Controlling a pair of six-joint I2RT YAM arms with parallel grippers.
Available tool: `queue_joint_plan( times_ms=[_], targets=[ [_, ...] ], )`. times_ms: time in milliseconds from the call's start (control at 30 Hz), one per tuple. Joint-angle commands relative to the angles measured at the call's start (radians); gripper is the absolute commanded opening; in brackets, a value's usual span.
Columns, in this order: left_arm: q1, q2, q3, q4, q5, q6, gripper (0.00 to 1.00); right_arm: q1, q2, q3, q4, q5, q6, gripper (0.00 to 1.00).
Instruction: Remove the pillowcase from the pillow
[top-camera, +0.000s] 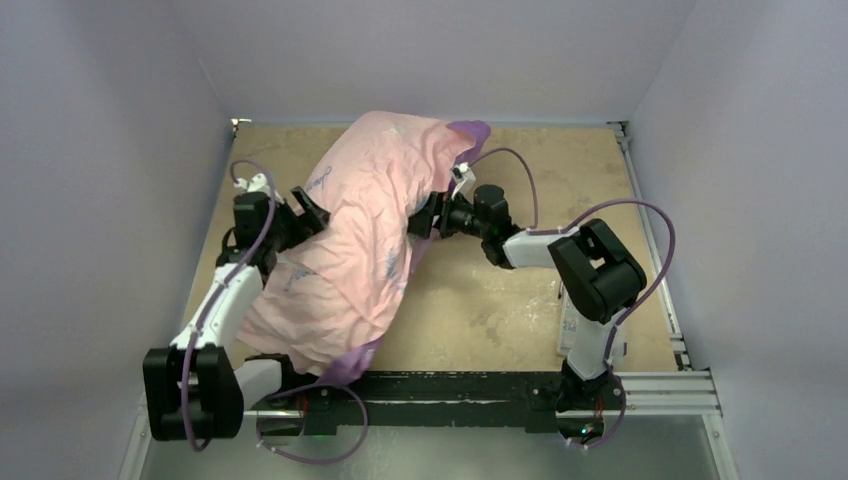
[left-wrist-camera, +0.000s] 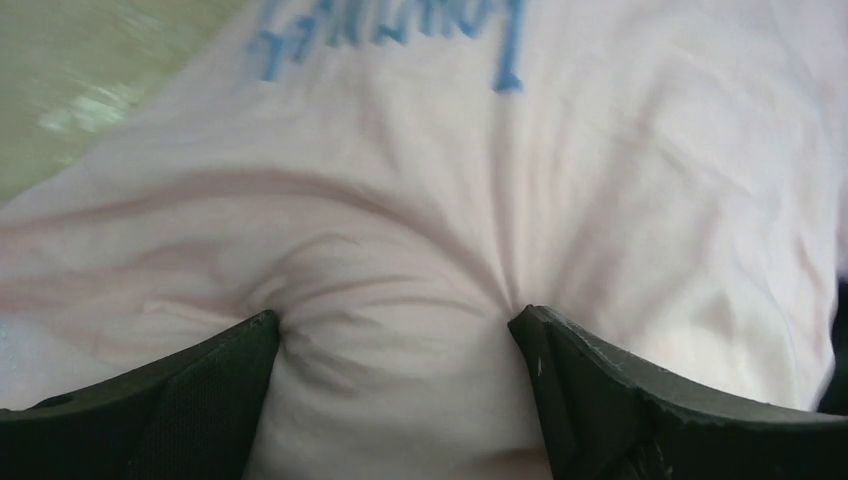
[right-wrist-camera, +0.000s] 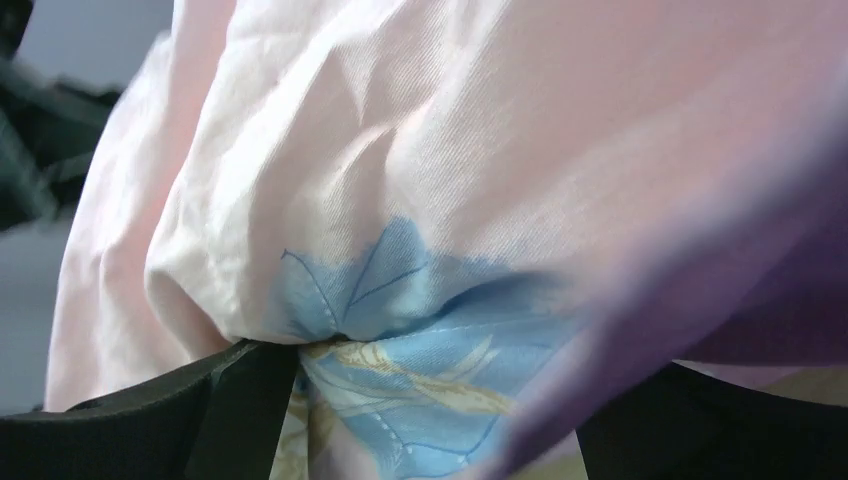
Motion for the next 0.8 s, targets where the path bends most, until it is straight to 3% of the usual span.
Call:
queue_joint_plan(
  times_ms=[0,233,400,600,767],
  targets=[
    [-0.237,-0.133,-0.136,-0.016,0.165,-0.099,0.90,-0.079,0.004,0.179,-0.042,0.068,-0.040,0.99],
    [-0.521,-0.300,-0.219,0.062,0.190,-0.227,0.89,-0.104,0.165,0.494,-0.197,0.100,-0.138,0.99],
    [-0.562,-0.364,-0.138,-0.096,0.082,-0.153,0.90,-0.103,0.248,0.666,-0.282,0.071,-0.183,0.99],
    [-0.562,-0.376,-0.070,-0.195,0.017,-0.101,0.90,-0.104,0.122,0.638,-0.370,0.218,-0.222,0.99],
    [-0.576,-0.338,-0.024,-0.193,-0.004,-0.090,0.90,-0.104,-0.077,0.503,-0.447,0.427,-0.229,0.99]
  ],
)
